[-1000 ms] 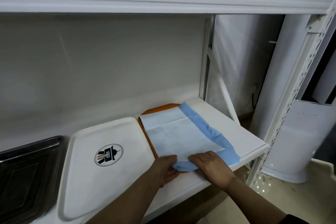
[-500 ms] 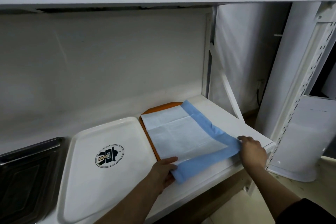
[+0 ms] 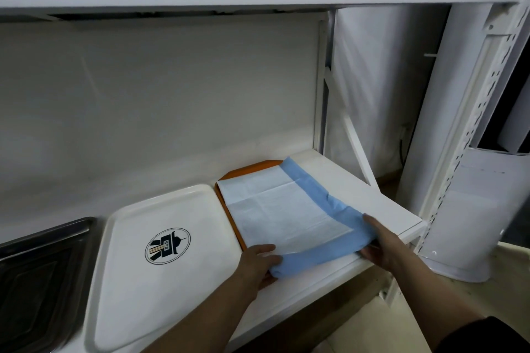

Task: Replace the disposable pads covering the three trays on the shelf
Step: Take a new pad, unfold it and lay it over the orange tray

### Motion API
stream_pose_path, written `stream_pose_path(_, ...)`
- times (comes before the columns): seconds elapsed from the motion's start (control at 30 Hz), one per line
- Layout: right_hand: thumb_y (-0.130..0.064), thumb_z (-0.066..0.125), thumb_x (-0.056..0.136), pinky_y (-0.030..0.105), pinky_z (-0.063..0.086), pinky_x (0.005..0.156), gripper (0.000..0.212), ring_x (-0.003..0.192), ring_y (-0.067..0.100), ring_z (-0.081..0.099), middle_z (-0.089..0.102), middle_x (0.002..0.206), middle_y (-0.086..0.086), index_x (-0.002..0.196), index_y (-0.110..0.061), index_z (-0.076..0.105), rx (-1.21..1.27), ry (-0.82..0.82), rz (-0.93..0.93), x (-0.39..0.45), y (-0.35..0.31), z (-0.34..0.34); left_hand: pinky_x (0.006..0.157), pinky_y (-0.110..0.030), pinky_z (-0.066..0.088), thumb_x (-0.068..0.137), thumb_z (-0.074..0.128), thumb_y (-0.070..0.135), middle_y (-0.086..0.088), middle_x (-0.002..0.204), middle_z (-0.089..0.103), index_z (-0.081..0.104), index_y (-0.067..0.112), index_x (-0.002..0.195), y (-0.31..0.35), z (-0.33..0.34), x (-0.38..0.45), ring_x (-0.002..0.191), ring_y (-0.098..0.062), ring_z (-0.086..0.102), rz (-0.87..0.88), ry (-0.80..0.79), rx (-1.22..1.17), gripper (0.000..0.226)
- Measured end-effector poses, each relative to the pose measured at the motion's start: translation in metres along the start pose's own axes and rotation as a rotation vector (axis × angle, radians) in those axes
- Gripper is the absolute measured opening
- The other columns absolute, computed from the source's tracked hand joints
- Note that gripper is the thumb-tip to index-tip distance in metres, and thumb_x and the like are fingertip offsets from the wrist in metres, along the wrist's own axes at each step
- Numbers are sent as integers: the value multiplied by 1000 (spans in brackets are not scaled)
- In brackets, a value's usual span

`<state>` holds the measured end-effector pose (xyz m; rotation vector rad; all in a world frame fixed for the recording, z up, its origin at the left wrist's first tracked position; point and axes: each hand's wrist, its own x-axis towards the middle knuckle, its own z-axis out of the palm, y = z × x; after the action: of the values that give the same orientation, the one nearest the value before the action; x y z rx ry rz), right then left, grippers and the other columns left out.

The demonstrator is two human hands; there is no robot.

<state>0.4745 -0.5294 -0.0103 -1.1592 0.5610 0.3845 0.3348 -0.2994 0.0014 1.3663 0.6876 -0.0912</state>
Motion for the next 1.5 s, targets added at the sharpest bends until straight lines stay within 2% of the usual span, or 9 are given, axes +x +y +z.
stream_pose_path(0.1, -11, 65, 88, 34, 58, 50, 35, 78, 24, 56, 54, 90, 12, 116, -8, 45, -46, -19, 15, 0, 0, 2, 61, -24, 55, 84, 66, -3, -12, 92, 60, 53, 2, 126, -1, -2, 3, 79, -20, 62, 20, 9, 50, 45)
stream_pose_path(0.17, -9, 61, 90, 34, 58, 56, 29, 79, 24, 56, 56, 93, 12, 114, -8, 43, -31, -8, -20, 0, -1, 7, 65, -26, 56, 82, 68, -3, -10, 91, 59, 54, 1, 125, -2, -3, 5, 81, -20, 62, 51, 22, 67, 45)
stream_pose_path(0.3, -15, 59, 93, 39, 42, 105, 41, 124, 33, 48, 48, 137, 19, 129, -5, 43, 2, 67, -76, 5, 0, 18, 71, -23, 56, 82, 72, 10, -9, 107, 62, 59, 6, 122, -8, -10, 15, 90, -19, 63, 176, 107, 260, 42)
stream_pose_path(0.47, -8, 61, 91, 40, 40, 107, 53, 127, 32, 47, 46, 140, 18, 138, -1, 38, 84, 123, -88, 10, -3, 26, 74, -16, 44, 91, 60, 33, 5, 111, 66, 64, 25, 116, -8, -15, 11, 90, -7, 58, 401, 289, 709, 27)
stream_pose_path(0.73, -1, 59, 89, 40, 41, 106, 54, 126, 33, 47, 45, 140, 20, 138, 0, 38, 110, 118, -155, 19, -3, 26, 73, -18, 38, 96, 49, 38, 4, 109, 52, 66, 28, 108, -10, -19, 13, 101, -9, 51, 617, 443, 993, 23)
stream_pose_path(0.97, -2, 67, 84, 48, 34, 107, 83, 132, 38, 38, 33, 147, 19, 149, -16, 16, -570, 81, -570, 22, -5, 12, 82, -19, 43, 98, 44, 26, 4, 112, 61, 63, 22, 110, -1, -19, 19, 101, -10, 57, 728, 382, 1117, 23)
stream_pose_path(1.13, -46, 53, 85, 45, 32, 103, 53, 132, 24, 38, 42, 144, 2, 135, -26, 48, -1458, 89, -1135, 19, 1, 6, 81, -25, 49, 99, 41, 29, 6, 104, 67, 61, 25, 108, -2, -19, 21, 93, -10, 62, 688, 372, 1138, 23)
stream_pose_path(1.3, -64, 28, 92, 33, 44, 93, 55, 115, 12, 56, 63, 119, -9, 116, -29, 64, -1658, -333, -1527, 12, 15, 22, 76, -21, 45, 99, 41, 30, 7, 105, 67, 61, 26, 109, 1, -19, 20, 94, -10, 62, 675, 380, 1139, 22)
stream_pose_path(1.5, -50, 26, 98, 27, 51, 78, 45, 91, 7, 65, 68, 97, -12, 101, -29, 67, -1660, -269, -1694, 22, 23, 25, 73, -20, 42, 99, 40, 26, 4, 107, 67, 58, 24, 114, 6, -19, 19, 95, -13, 63, 646, 363, 1197, 24)
